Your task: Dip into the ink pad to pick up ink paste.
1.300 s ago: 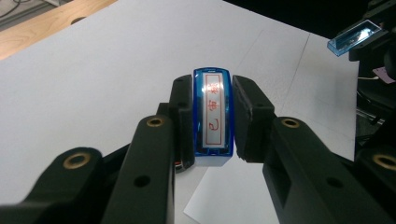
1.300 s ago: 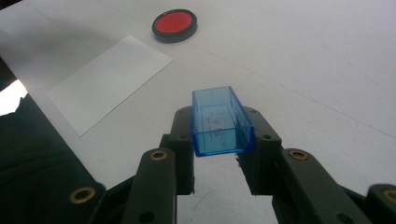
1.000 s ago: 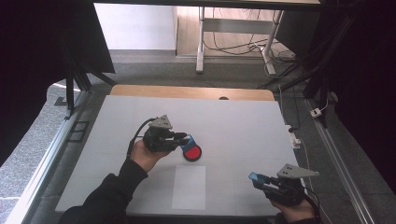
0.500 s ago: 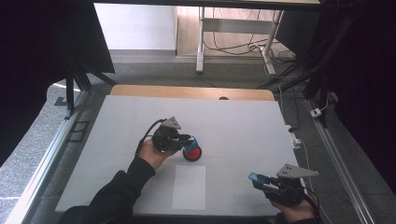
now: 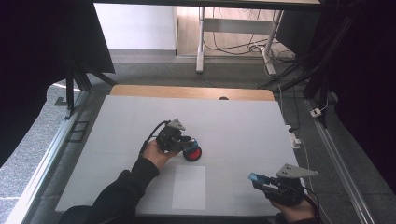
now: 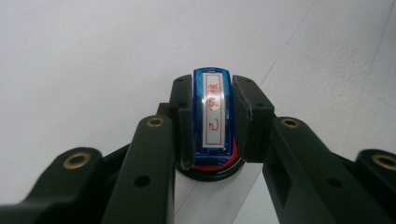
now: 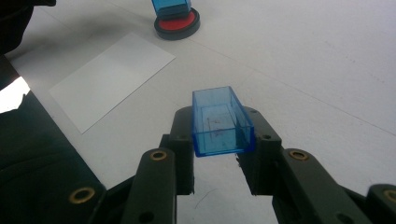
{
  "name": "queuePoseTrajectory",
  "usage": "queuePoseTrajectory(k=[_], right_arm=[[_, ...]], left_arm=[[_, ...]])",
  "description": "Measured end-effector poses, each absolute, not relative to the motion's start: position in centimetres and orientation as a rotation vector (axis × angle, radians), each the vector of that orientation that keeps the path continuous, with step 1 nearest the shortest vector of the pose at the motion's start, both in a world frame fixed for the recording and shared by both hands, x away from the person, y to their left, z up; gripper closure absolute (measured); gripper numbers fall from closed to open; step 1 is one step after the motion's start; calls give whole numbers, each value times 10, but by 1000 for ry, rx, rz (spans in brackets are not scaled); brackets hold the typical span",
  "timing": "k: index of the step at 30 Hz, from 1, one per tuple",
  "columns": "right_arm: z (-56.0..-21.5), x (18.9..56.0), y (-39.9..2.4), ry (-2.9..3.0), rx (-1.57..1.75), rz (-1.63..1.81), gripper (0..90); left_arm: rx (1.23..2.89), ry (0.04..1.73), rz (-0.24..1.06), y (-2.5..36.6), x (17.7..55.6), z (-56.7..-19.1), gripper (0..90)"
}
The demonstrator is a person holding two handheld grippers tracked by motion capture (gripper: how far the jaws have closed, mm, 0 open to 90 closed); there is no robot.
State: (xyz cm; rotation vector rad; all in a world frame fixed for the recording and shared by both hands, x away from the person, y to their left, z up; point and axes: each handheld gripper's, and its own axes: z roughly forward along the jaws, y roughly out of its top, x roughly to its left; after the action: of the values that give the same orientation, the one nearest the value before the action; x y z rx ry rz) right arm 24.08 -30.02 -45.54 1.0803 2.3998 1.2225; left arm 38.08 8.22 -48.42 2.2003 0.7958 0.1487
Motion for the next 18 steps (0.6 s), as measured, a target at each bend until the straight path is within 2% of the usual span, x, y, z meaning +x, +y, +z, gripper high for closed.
queuePoseTrajectory(k=[7, 18], right_arm=[[-456, 241, -300, 2403, 1080, 1224, 687], [-456, 241, -299, 2412, 1075, 1208, 687]], left_arm=[[2227, 793, 164, 78, 380, -482, 713], [2308, 740, 255, 64, 374, -479, 716]])
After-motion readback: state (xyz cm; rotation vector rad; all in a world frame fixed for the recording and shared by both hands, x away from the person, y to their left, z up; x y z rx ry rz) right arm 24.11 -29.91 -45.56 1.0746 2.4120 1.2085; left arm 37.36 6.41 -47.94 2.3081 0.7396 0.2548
